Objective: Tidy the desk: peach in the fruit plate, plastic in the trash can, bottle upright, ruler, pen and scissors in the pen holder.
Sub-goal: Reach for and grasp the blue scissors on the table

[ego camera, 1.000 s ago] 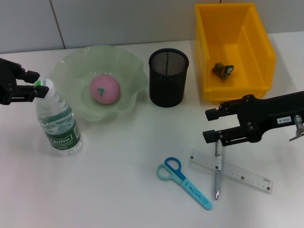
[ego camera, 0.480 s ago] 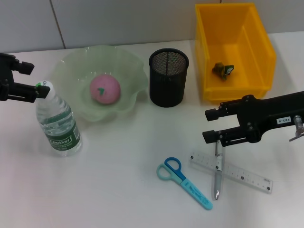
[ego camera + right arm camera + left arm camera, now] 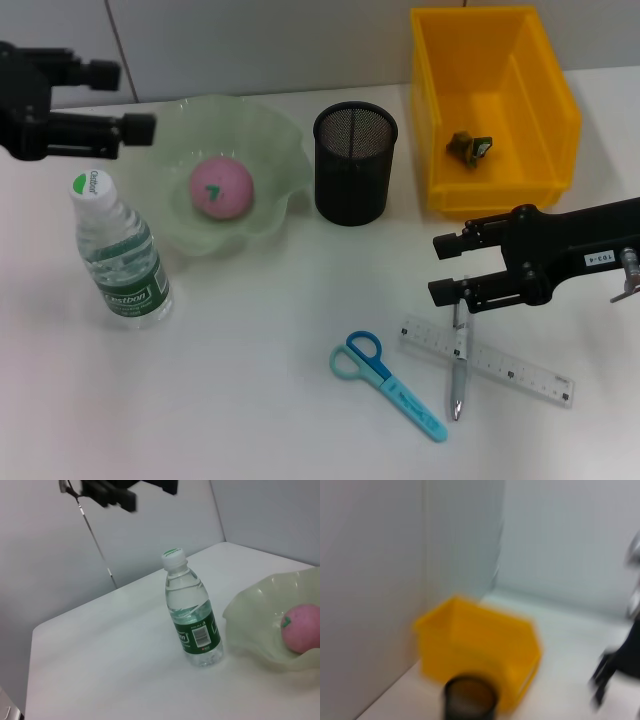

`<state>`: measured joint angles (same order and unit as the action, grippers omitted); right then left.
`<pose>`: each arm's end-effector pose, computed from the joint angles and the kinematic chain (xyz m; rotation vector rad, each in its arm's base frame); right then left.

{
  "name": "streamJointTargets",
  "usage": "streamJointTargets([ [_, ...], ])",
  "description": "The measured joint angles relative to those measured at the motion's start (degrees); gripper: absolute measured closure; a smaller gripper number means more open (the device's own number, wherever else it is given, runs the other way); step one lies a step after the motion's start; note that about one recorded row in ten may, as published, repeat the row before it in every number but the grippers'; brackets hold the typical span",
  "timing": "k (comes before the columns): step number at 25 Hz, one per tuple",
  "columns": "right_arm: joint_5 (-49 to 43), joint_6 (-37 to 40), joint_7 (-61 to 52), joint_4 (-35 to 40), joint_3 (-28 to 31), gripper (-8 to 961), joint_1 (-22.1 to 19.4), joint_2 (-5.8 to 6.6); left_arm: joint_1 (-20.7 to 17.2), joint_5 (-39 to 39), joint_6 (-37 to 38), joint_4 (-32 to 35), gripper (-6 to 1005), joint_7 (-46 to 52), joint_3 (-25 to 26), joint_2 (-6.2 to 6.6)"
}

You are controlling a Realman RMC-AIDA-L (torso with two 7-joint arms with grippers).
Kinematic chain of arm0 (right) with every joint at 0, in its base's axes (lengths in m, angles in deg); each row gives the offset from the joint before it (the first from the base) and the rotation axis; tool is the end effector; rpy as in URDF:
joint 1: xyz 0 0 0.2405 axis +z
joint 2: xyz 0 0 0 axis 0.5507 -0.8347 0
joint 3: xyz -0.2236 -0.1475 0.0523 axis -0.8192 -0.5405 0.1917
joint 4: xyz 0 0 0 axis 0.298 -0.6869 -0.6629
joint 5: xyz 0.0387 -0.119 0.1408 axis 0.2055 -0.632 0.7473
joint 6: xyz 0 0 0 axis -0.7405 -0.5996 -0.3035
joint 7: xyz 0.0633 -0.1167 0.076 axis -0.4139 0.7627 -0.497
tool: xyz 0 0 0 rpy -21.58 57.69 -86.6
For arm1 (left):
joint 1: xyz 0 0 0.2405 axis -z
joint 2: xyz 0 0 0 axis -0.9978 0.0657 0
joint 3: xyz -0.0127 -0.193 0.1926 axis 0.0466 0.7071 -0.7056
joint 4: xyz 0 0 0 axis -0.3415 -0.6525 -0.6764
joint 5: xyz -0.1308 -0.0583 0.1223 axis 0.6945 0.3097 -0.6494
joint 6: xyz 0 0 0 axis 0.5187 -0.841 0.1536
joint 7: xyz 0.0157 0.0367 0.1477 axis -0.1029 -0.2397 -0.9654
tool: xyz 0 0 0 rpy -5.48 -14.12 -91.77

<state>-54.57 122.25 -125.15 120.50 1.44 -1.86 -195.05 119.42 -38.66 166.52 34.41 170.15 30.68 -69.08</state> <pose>0.2466 0.3159 0.0192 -2.9291 0.6456 0.5318 -0.1716 0.3403 0.1023 -2.7644 -0.4326 -0.4873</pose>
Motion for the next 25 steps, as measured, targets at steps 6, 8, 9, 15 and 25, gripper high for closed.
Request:
streamJointTargets([
  [6,0.0,0.1,0.0,0.0,0.0,261,0.2,0.00,-1.5,13.3,0.8,-13.0,209,-4.1,-0.4,-1.12],
  [8,0.0,0.0,0.0,0.0,0.0,261,0.2,0.01,-1.5,13.3,0.8,-13.0,209,-4.1,-0.4,-1.12],
  [9,0.0,0.0,0.0,0.0,0.0,260,0.2,0.03,-1.6,14.8,1.9,-18.9,210,-7.9,-0.6,-1.90],
  [15,-0.3,-0.1,0.0,0.0,-0.4,260,0.4,0.25,-3.2,13.6,2.1,-27.4,211,-18.9,-3.0,-3.97],
  [25,-1.1,0.2,-2.7,1.3,-0.7,261,1.3,0.55,-4.7,12.3,-3.6,-43.5,213,-37.8,-7.2,-4.27],
])
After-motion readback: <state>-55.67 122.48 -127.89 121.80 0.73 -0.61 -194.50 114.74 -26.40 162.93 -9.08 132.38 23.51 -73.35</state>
